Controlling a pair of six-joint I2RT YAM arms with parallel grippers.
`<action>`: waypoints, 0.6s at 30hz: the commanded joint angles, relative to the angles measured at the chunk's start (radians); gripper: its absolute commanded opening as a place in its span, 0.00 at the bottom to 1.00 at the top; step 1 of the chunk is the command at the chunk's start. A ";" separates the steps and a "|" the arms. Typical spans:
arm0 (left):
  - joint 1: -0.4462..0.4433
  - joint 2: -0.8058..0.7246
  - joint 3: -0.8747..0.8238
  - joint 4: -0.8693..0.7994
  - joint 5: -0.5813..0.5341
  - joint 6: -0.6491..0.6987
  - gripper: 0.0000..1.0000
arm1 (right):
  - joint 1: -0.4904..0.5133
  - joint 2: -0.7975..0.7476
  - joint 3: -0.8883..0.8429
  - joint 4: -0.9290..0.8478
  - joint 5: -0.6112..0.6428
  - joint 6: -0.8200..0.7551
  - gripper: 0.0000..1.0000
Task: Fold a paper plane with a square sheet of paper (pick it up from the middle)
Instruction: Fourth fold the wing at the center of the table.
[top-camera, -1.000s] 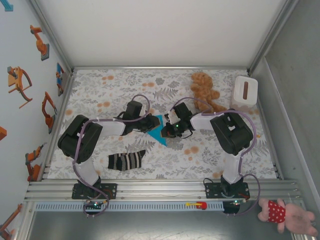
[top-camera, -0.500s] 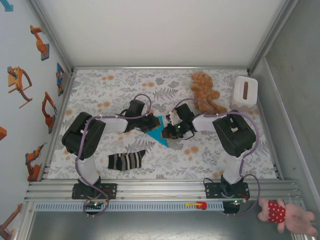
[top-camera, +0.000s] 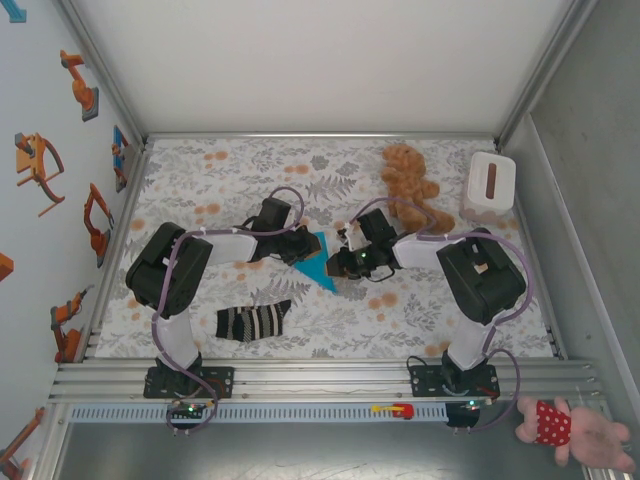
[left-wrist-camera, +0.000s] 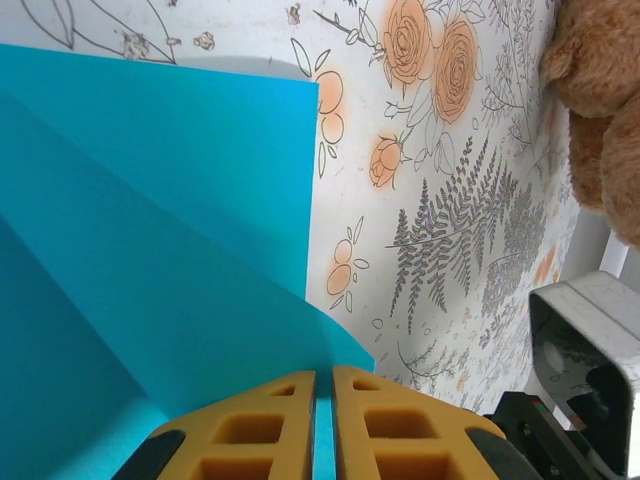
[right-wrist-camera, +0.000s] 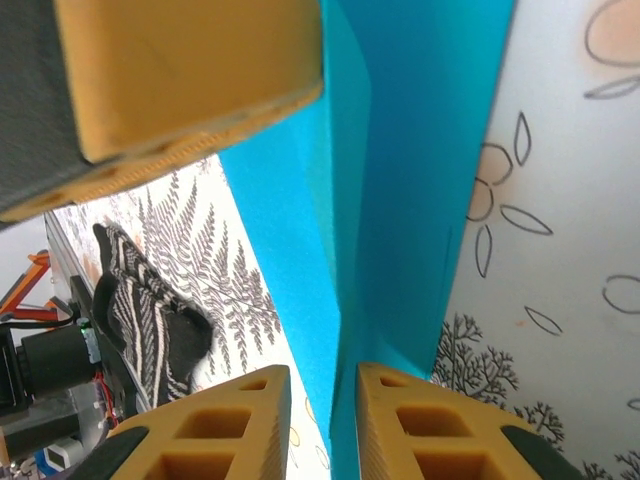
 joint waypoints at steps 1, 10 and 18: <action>-0.002 0.019 0.026 -0.025 -0.002 0.019 0.13 | -0.005 -0.030 -0.028 -0.006 -0.012 -0.006 0.23; 0.000 0.026 0.030 -0.041 -0.008 0.021 0.13 | -0.001 -0.028 -0.033 -0.056 -0.001 -0.053 0.17; 0.000 0.032 0.037 -0.049 -0.008 0.023 0.13 | -0.001 0.001 -0.037 -0.064 0.011 -0.073 0.11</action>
